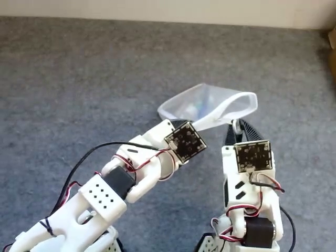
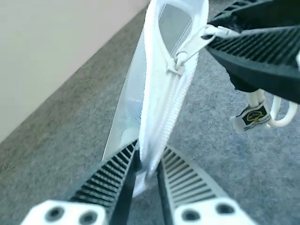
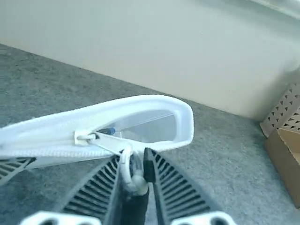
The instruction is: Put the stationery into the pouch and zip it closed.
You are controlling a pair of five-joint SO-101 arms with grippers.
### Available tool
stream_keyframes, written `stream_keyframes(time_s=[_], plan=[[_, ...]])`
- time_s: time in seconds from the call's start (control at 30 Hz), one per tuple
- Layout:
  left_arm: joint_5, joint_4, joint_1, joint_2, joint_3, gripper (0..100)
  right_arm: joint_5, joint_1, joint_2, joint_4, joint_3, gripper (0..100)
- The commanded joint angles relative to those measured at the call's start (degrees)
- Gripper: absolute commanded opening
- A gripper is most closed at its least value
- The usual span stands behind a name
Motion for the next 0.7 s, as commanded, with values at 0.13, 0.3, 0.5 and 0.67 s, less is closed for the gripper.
stream_keyframes(time_s=[0.13, 0.3, 0.5, 0.67], plan=[[0.79, 0.09, -1.71, -1.36, -0.48, 0, 0.88, 4.53, -0.40, -2.68, -4.26, 0.7], [0.79, 0.09, -1.80, -1.36, -0.48, 0, 0.88, 8.22, -0.31, -5.85, -3.12, 0.7], [0.79, 0.18, -3.47, -1.45, -0.75, 0, 1.05, 11.03, -0.31, -10.33, 0.13, 0.6], [0.79, 0.18, -4.26, -2.42, -0.57, 0, 2.99, 11.03, -0.40, -10.33, 0.31, 0.6]])
